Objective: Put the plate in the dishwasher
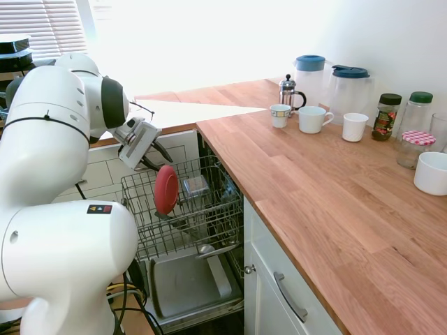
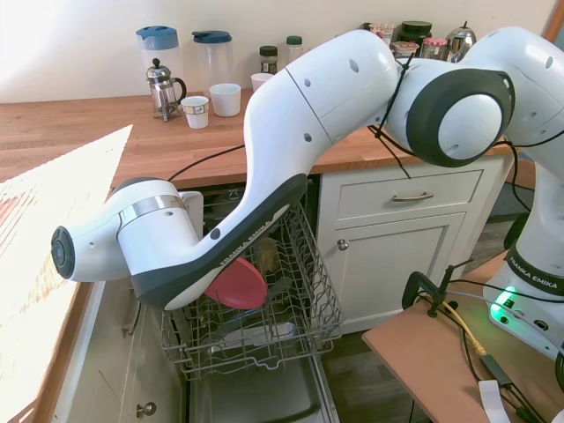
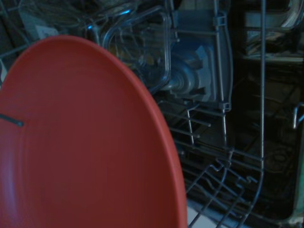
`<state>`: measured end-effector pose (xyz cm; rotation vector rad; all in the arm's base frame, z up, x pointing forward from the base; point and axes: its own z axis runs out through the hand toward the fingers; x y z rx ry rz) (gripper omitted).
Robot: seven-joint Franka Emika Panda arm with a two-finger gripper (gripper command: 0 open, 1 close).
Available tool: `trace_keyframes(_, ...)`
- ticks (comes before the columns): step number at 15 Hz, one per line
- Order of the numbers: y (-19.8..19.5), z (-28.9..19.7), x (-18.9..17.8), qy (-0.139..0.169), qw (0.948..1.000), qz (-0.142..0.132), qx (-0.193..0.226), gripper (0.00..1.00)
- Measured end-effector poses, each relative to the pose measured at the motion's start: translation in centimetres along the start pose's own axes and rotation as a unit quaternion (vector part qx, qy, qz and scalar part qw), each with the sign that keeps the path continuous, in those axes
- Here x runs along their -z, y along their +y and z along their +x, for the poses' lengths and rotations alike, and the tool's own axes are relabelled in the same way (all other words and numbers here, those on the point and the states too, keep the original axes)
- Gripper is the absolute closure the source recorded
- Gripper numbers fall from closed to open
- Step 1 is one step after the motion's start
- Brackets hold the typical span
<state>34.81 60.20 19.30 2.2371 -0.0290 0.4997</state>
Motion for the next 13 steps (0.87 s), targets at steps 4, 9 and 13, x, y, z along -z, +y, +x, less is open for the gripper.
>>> trace_keyframes(4,1.6,1.0,-1.2,-0.108,0.9918,-0.006,0.068,0.00)
trace_keyframes(9,12.3,11.6,2.4,-0.217,0.9703,0.072,0.078,0.00)
trace_keyframes(13,24.4,20.8,0.8,-0.268,0.9528,0.138,0.032,0.00)
